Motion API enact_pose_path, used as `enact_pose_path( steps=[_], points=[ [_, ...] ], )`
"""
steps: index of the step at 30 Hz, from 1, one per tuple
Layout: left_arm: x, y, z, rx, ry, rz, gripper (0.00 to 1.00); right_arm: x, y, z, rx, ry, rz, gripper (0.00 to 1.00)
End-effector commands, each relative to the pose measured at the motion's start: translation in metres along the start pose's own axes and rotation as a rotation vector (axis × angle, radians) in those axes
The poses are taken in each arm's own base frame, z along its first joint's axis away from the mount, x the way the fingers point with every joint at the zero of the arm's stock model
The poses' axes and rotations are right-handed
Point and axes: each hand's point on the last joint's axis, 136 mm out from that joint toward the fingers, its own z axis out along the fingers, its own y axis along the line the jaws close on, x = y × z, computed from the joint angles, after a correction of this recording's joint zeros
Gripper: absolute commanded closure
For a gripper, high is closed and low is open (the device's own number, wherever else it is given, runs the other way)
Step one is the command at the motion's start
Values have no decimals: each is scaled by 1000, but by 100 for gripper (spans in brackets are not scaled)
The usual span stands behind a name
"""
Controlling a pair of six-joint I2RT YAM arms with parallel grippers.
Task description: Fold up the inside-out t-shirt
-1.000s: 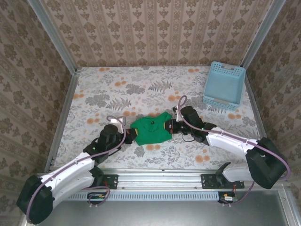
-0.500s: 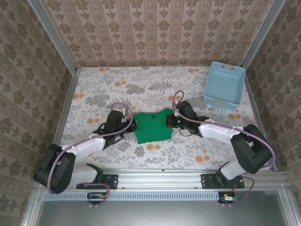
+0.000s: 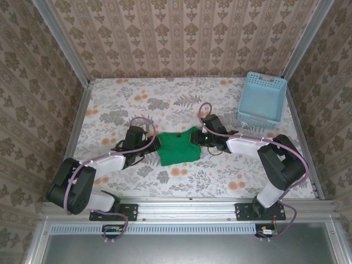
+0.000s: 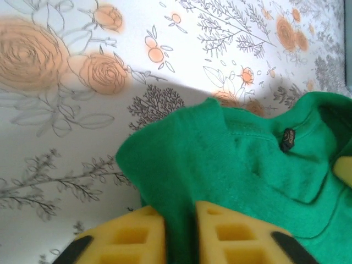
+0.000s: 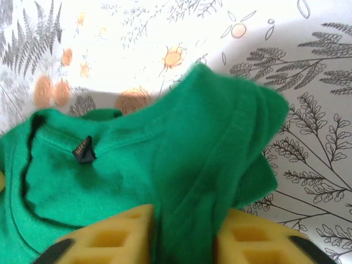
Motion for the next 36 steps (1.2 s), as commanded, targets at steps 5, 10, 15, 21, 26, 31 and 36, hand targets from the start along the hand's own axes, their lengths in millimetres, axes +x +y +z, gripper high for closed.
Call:
enact_pose_path(
  steps=[5,10,15,21,26,31,36],
  points=[
    [-9,8,-57,-222,19,23,55,-13,-17,-50,148,-61,-37,31],
    [24,-23,-64,-117,61,54,52,17,-1,-67,-5,-40,-18,26],
    [54,-29,-48,-88,87,54,54,49,8,-64,7,-28,-57,30],
    [68,-14,-22,-102,114,38,69,70,-9,-32,63,25,-41,48],
    [77,6,-17,-160,138,30,83,78,-31,-22,156,47,-24,70],
    [75,10,-25,-180,131,53,85,72,-32,-30,182,35,-58,69],
    [54,8,-52,-204,60,76,76,50,-24,-68,258,-32,-153,42]
  ],
)
